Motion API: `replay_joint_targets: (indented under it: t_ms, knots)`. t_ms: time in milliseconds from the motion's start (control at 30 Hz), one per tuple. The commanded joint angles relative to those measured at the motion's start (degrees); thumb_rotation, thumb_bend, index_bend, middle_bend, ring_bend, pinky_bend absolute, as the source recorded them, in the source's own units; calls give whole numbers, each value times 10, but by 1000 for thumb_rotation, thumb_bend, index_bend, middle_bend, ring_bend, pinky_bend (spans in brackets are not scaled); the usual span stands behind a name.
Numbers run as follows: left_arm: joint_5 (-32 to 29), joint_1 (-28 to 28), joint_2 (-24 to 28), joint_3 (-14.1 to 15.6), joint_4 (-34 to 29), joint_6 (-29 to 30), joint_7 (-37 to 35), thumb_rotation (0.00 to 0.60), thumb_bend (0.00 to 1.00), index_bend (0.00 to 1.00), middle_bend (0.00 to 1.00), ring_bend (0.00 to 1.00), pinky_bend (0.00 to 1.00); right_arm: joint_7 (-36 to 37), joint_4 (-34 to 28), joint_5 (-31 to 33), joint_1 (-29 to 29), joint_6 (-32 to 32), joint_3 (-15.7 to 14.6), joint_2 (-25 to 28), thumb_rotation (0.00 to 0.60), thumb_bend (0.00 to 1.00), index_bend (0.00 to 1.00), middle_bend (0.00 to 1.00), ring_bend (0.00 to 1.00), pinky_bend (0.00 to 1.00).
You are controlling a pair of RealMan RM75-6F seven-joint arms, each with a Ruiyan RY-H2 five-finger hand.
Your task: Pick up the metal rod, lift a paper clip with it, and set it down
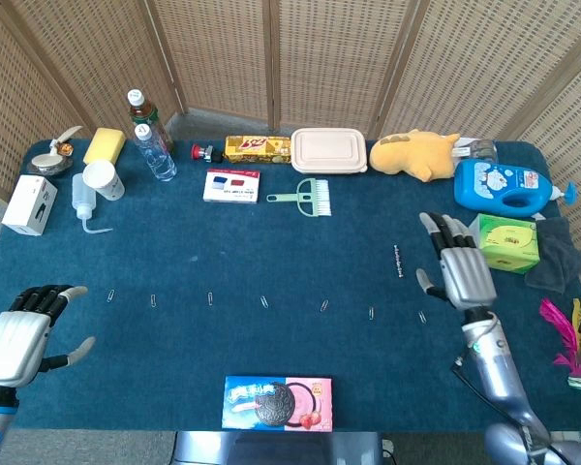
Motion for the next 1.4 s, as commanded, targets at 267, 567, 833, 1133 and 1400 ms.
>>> replay_joint_targets:
  t_ms: [267, 567, 833, 1133, 1400]
  knots:
    - [-9, -2, 4, 2, 0, -4, 0, 439, 390, 225, 258, 208, 186, -77, 119, 69, 76, -72, -1, -82, 587, 395, 0, 61, 23, 107]
    - [-5, -4, 2, 5, -4, -5, 3, 438, 390, 225, 258, 208, 186, -84, 190, 91, 101, -91, -9, -121, 587, 395, 0, 58, 21, 107]
    - [-1, -2, 7, 8, -5, 0, 3, 442, 390, 225, 258, 208, 186, -96, 233, 84, 108, -90, -29, -138, 587, 395, 0, 58, 20, 107]
    - [5, -3, 8, 10, -4, 2, -1, 443, 390, 225, 258, 208, 186, -120, 247, 92, 116, -100, -44, -147, 587, 395, 0, 58, 18, 107]
    - [6, -1, 7, 13, 1, 3, -9, 441, 390, 225, 258, 208, 186, -133, 252, 101, 123, -107, -49, -150, 586, 372, 0, 56, 18, 107]
